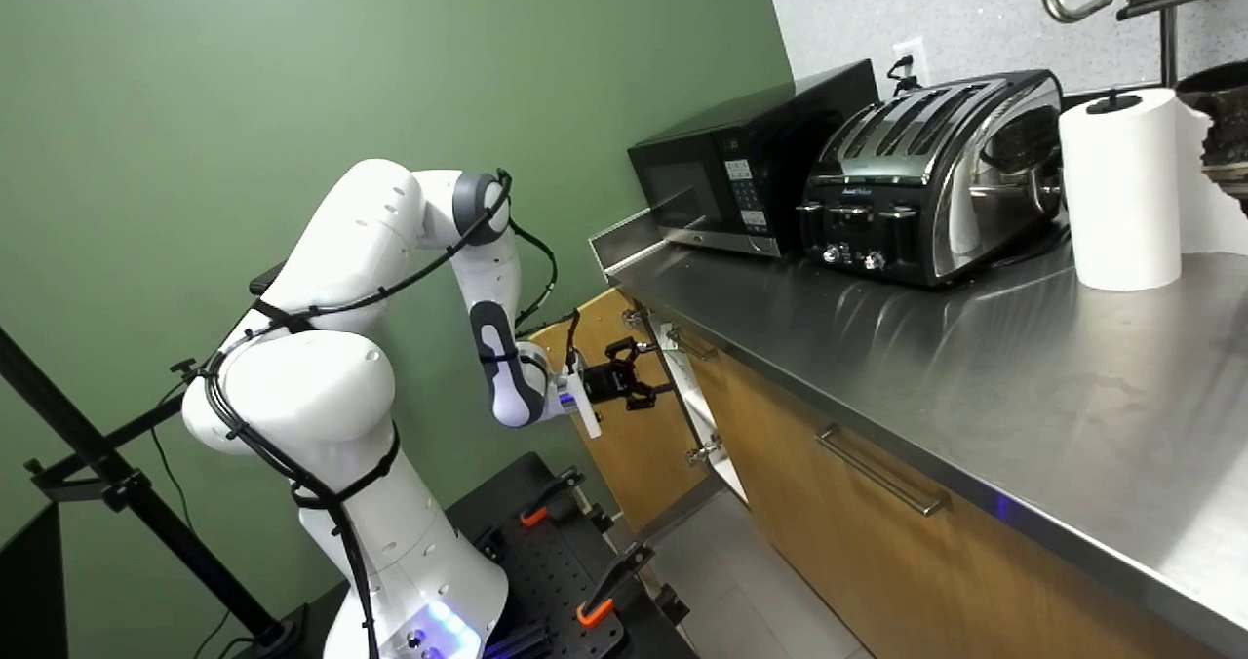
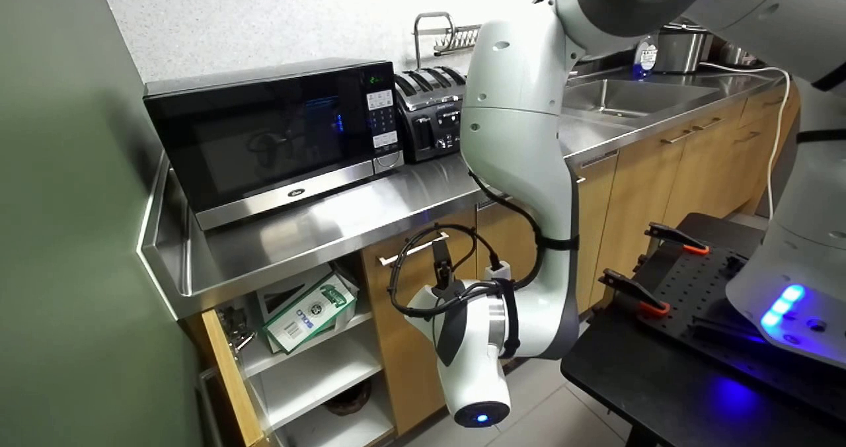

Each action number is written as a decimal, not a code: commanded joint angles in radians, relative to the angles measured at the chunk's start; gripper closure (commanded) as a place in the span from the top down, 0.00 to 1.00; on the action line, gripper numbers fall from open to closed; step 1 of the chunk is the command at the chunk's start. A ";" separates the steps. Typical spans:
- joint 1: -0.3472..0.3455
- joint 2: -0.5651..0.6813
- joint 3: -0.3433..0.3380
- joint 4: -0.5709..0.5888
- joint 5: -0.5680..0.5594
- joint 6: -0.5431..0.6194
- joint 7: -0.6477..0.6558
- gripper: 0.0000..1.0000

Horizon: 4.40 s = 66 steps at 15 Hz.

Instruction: Open the second cupboard door from the left

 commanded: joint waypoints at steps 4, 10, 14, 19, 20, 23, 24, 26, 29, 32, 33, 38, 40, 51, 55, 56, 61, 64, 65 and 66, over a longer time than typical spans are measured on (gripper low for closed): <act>0.011 0.125 -0.012 0.180 -0.042 -0.064 0.015 1.00; 0.028 0.134 -0.008 0.254 -0.045 -0.057 -0.022 1.00; 0.033 0.121 -0.011 0.271 -0.047 -0.042 -0.034 1.00; 0.021 0.106 -0.017 0.256 -0.067 -0.016 -0.055 0.88; 0.016 0.101 -0.017 0.249 -0.074 -0.008 -0.053 0.78; 0.006 0.096 -0.015 0.241 -0.093 0.015 -0.061 0.53; 0.001 0.093 -0.014 0.237 -0.102 0.026 -0.061 0.45; -0.006 0.086 -0.012 0.227 -0.120 0.044 -0.060 0.31; -0.022 0.071 -0.008 0.209 -0.146 0.077 -0.058 0.25; -0.037 0.052 -0.003 0.190 -0.162 0.100 -0.059 0.31; -0.042 0.044 -0.001 0.181 -0.167 0.111 -0.060 0.31; -0.071 -0.010 0.024 0.094 -0.204 0.175 -0.083 0.00; -0.083 -0.037 0.035 0.040 -0.223 0.191 -0.082 0.03; -0.088 -0.053 0.105 -0.153 -0.283 0.145 -0.018 0.03; -0.090 -0.051 0.159 -0.214 -0.196 0.038 0.010 0.03; -0.094 -0.050 0.177 -0.225 -0.162 0.017 0.023 0.03; -0.101 -0.071 0.236 -0.257 -0.019 -0.008 0.069 0.51; -0.115 -0.108 0.285 -0.269 0.053 -0.003 0.143 0.74; -0.122 -0.128 0.293 -0.279 0.062 0.004 0.174 0.81; -0.140 -0.149 0.317 -0.284 0.095 0.019 0.200 0.89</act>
